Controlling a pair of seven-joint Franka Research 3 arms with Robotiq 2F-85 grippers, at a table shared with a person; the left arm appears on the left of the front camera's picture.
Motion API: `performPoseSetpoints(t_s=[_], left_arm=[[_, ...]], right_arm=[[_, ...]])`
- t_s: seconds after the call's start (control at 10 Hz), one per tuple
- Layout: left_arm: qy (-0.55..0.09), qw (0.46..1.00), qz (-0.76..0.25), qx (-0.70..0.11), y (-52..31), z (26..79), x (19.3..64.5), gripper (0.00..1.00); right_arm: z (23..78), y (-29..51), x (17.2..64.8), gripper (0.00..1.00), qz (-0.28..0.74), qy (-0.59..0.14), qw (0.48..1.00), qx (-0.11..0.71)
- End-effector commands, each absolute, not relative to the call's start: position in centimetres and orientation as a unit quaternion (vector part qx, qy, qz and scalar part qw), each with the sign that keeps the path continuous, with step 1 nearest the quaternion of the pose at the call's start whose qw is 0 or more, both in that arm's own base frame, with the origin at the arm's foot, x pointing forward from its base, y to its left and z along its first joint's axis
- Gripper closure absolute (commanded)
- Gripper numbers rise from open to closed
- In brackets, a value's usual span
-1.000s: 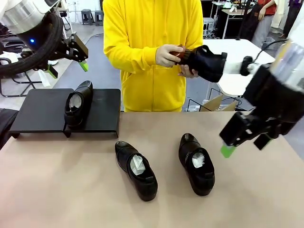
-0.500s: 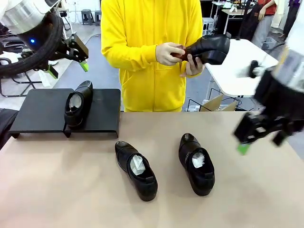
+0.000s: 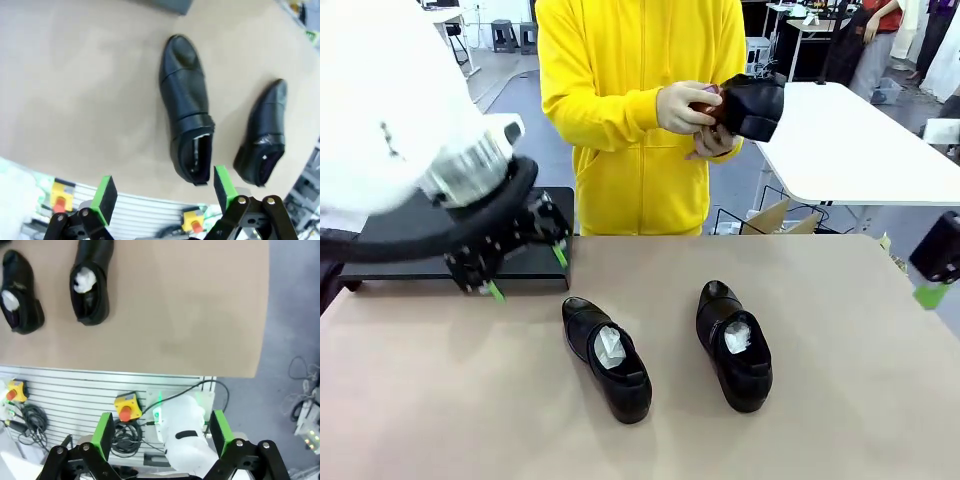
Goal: Organize the shoes by placing them on the stand.
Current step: Place the Shoe from the middle of the table onto the Shoes Stand.
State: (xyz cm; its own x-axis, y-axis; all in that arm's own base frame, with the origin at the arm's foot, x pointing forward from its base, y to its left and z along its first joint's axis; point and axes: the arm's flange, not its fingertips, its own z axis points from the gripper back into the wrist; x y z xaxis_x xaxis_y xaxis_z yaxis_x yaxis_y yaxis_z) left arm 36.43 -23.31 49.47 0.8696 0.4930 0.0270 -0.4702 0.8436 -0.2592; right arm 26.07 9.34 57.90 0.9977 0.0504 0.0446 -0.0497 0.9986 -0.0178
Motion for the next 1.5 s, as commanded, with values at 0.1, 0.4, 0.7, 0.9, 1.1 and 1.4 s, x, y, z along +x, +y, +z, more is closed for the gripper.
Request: performPoseSetpoints(t_s=[0.1,0.4,0.7,0.9,1.1,1.4], left_arm=[[-0.016,0.971,0.224,-0.087,-25.0,47.1,35.5,0.00],[-0.023,0.962,0.251,-0.100,-24.6,46.6,35.7,0.00],[-0.055,0.960,0.264,-0.078,-25.9,45.2,32.3,0.00],[-0.060,0.958,0.268,-0.078,-28.8,42.9,30.2,0.00],[-0.043,0.963,0.257,-0.073,-30.5,41.2,29.9,0.00],[-0.051,0.965,0.251,-0.059,-32.0,38.9,31.2,0.00]], right_arm=[[57.6,10.4,26.5,0.00,0.041,-0.026,0.999,-0.005],[57.6,10.4,26.5,0.00,0.041,-0.026,0.999,-0.005],[57.6,10.4,26.5,0.00,0.041,-0.026,0.999,-0.005],[57.6,10.4,26.5,0.00,0.041,-0.026,0.999,-0.005],[57.6,10.4,26.5,0.00,0.041,-0.026,0.999,-0.005],[57.6,10.4,26.5,0.00,0.041,-0.026,0.999,-0.005]])
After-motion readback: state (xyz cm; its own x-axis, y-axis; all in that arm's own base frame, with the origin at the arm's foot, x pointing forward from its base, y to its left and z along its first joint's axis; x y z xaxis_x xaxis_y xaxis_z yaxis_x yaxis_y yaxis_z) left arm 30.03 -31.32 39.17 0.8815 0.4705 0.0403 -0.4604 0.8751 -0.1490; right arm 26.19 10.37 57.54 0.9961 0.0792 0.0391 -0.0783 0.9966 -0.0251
